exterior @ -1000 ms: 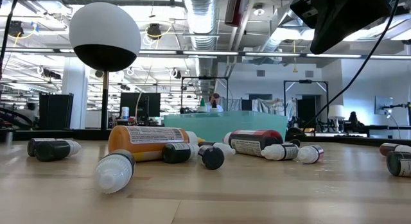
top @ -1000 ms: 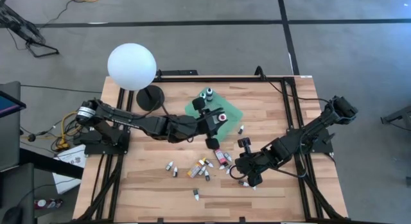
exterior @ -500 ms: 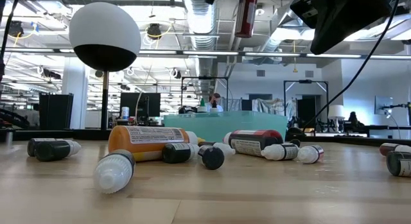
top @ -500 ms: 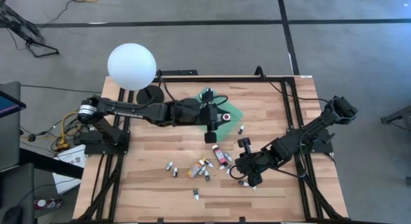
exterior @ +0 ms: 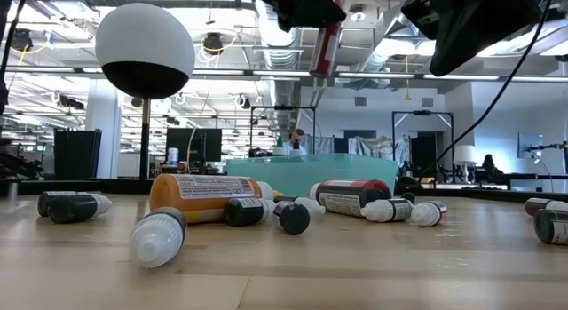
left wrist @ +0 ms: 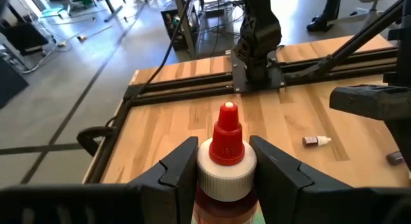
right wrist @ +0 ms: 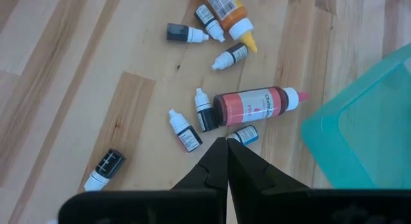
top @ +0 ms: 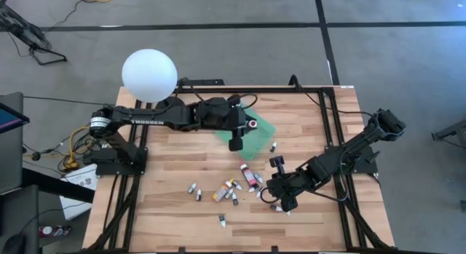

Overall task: Pick & Place food coloring
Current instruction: Put the large red food coloring bottle into the green bin

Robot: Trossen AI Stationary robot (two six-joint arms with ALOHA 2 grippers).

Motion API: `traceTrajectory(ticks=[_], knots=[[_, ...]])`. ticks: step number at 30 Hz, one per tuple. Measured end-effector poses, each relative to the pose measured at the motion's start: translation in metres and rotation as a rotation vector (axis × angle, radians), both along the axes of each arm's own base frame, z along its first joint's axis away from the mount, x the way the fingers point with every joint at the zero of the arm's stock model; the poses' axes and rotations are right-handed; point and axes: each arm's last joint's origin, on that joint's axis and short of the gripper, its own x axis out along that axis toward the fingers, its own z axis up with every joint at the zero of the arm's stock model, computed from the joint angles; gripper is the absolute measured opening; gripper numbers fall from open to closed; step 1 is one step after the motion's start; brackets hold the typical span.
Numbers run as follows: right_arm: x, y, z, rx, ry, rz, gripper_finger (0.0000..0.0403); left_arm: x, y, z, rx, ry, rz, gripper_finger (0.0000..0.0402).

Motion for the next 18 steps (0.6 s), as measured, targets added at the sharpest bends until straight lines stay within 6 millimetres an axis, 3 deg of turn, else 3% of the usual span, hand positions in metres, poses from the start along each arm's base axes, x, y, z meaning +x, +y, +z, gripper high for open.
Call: traceTrajectory(ticks=[13, 18], knots=[[0.0, 0.0, 0.0, -0.001, 0.0, 0.002, 0.0, -0.003, 0.014, -0.005, -0.035, 0.04, 0.025, 0.012], [0.0, 0.0, 0.0, 0.003, -0.001, -0.004, 0.0, -0.014, 0.02, -0.028, -0.051, -0.009, 0.047, 0.012]])
